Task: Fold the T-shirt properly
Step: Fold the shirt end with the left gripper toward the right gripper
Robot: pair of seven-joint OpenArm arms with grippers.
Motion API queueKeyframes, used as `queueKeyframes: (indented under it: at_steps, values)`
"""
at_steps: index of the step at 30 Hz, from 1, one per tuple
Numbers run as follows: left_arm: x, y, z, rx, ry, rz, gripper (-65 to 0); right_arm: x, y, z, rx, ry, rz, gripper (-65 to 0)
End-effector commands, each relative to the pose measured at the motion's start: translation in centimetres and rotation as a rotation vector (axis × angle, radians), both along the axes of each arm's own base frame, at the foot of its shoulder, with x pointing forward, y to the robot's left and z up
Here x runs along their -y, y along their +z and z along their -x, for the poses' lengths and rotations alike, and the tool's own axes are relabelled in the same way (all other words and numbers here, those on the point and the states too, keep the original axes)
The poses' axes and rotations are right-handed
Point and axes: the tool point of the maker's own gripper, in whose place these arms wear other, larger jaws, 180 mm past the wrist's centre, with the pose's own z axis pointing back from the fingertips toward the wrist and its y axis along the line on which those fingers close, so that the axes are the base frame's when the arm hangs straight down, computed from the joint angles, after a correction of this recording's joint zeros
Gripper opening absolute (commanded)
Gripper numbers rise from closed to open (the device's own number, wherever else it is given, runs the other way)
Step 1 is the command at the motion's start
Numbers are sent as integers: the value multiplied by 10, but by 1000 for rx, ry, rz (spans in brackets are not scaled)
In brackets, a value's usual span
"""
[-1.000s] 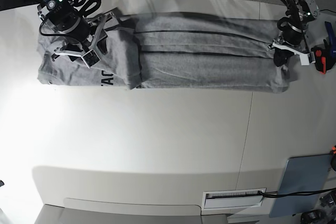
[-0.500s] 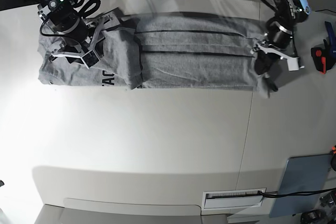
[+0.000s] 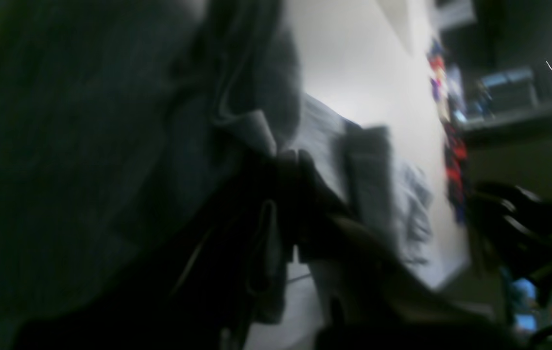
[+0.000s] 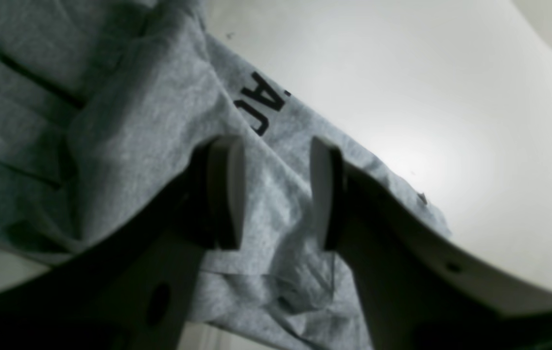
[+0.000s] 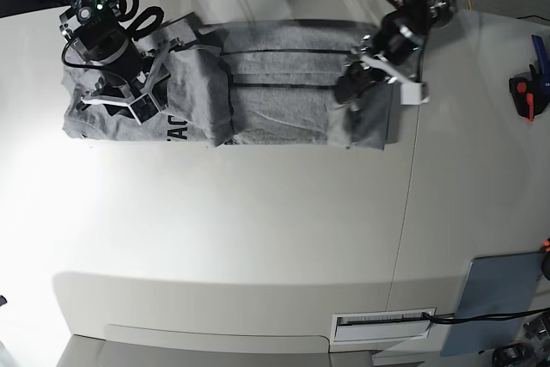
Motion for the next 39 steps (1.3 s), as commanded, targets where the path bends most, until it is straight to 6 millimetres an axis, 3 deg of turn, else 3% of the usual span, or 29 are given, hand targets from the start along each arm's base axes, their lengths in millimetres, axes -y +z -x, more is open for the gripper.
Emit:
queueKeyframes:
  at_steps: [1,5,11,19,23,28,34,39]
  values:
    - [10,14,-8,53,-5,18,-650,1,11,-5,43,7,7,-422]
    - [45,17,-13,63,-71,11,-650,17,14,-10,73,-52,72,-422]
    - [78,20,-14,73,-149,-22,-650,72,36,-16,181,-250,306,-422]
    - [96,29,-18,119,-185,-30,-650,162,83,-2,280,-582,464,-422]
    - [94,29,-25,103,-159,-33,-650,191,96,11,285,-687,466,-422]
    - [103,28,-23,78,-168,-20,-650,205,99,18,280,-740,430,-422]
    - [134,31,-12,105,-266,-59,-650,202,96,17,273,-732,402,-422]
    - [142,32,-11,131,-285,-87,-650,201,95,17,267,-726,402,-422]
